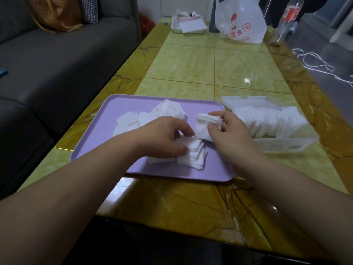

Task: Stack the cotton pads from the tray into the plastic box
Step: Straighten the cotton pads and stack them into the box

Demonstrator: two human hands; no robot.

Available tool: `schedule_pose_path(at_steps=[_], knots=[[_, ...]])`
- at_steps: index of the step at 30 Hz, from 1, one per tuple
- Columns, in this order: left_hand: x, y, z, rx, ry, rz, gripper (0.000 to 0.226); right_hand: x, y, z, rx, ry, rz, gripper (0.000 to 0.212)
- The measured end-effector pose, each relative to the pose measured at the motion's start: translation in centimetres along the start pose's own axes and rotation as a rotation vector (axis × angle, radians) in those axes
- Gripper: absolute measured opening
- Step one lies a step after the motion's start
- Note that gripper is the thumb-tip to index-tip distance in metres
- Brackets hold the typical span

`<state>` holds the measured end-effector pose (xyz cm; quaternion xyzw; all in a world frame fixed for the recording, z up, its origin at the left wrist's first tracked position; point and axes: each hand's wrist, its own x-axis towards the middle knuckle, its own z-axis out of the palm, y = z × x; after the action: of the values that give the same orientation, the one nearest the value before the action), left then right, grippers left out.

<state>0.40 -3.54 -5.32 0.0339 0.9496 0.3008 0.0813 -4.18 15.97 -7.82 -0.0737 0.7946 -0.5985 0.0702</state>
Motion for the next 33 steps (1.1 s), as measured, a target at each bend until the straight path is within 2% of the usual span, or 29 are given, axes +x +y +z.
schedule_pose_path(at_steps=[9,15,20,24,26,29,33], knots=[[0.3,0.3,0.4,0.129,-0.074,0.115,0.047,0.3,0.4,-0.1,-0.024,0.022,0.029,0.020],[0.5,-0.1,0.8,0.083,0.021,0.164,0.025,0.4,0.4,-0.1,-0.010,0.006,0.039,0.020],[0.6,-0.1,0.9,0.047,0.176,0.113,0.015,0.4,0.6,-0.1,-0.003,0.003,0.036,0.018],[0.6,-0.2,-0.3,-0.089,0.362,0.078,0.014,0.6,0.5,-0.2,0.075,-0.007,0.061,0.017],[0.2,0.1,-1.0,-0.259,0.330,0.097,0.014,0.7,0.4,-0.2,0.125,-0.010,0.071,0.019],[-0.7,0.7,-0.9,-0.459,0.147,0.092,0.013,0.8,0.1,-0.2,0.215,-0.055,0.085,0.021],[-0.3,0.7,0.0,-0.481,0.237,0.037,0.008,0.3,-0.7,-0.2,0.301,-0.204,0.108,0.024]])
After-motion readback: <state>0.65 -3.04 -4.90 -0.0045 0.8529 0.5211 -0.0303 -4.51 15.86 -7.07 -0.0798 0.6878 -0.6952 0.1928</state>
